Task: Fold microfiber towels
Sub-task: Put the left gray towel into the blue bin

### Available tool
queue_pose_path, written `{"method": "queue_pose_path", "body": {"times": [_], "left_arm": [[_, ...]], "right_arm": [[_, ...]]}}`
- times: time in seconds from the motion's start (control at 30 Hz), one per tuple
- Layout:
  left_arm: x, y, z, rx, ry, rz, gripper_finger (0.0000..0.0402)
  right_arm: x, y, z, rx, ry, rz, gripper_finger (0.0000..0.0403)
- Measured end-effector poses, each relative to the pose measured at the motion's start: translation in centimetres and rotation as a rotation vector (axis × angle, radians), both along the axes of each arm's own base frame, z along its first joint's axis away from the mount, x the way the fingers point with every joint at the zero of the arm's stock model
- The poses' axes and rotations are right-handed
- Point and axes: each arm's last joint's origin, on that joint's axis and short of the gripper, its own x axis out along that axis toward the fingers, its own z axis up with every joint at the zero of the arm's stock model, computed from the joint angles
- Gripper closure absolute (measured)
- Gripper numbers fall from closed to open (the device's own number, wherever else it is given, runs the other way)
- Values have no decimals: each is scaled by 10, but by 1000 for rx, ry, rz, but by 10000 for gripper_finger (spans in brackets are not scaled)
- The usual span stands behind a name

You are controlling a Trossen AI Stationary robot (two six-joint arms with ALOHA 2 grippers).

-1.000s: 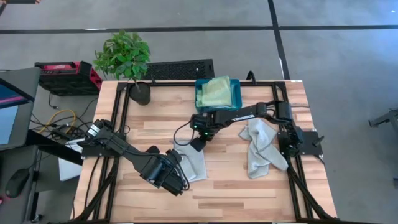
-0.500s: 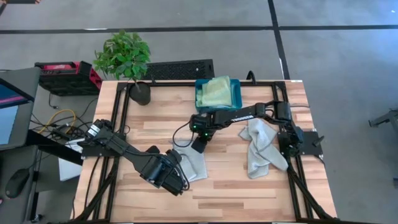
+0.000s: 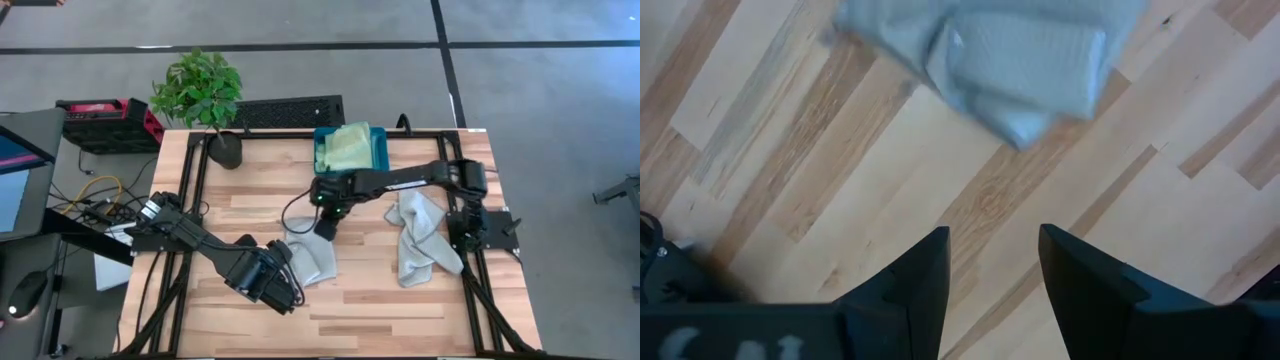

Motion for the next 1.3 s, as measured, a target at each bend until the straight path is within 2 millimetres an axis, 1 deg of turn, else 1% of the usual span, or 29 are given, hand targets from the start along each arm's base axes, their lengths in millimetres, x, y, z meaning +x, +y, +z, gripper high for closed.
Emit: {"method": "queue_pose_path", "body": {"times": [0.07, 0.13, 0.23, 0.4, 0.53, 0.6, 0.8, 0.97, 1.13, 1.3], "left_arm": [[0, 0, 0, 0, 0, 0, 253], [0, 0, 0, 0, 0, -1, 253], [0, 0, 0, -1, -1, -1, 253], [0, 0, 0, -1, -2, -1, 253], [0, 0, 0, -1, -1, -1, 253], [0, 0, 0, -2, -2, -2, 253], [0, 0, 0, -1, -1, -1, 253], [0, 0, 0, -1, -1, -3, 253], [1, 1, 0, -1, 0, 0, 253], [3, 5, 0, 0, 1, 5, 253]], "right_arm": [[-5, -6, 14, -71, -21, -20, 394], [-14, -13, 26, -156, -8, -42, 397], [-24, -31, 44, -243, -23, -98, 396], [-46, -65, 62, -338, 23, -196, 394], [-59, -91, 73, -366, 9, -247, 399], [-64, -104, 76, -371, 3, -283, 398], [-79, -139, 77, -386, 14, -366, 394], [-88, -167, 81, -416, -45, -445, 397], [-102, -194, 83, -406, -83, -592, 395], [-114, -215, 86, -409, -126, -737, 397]]}}
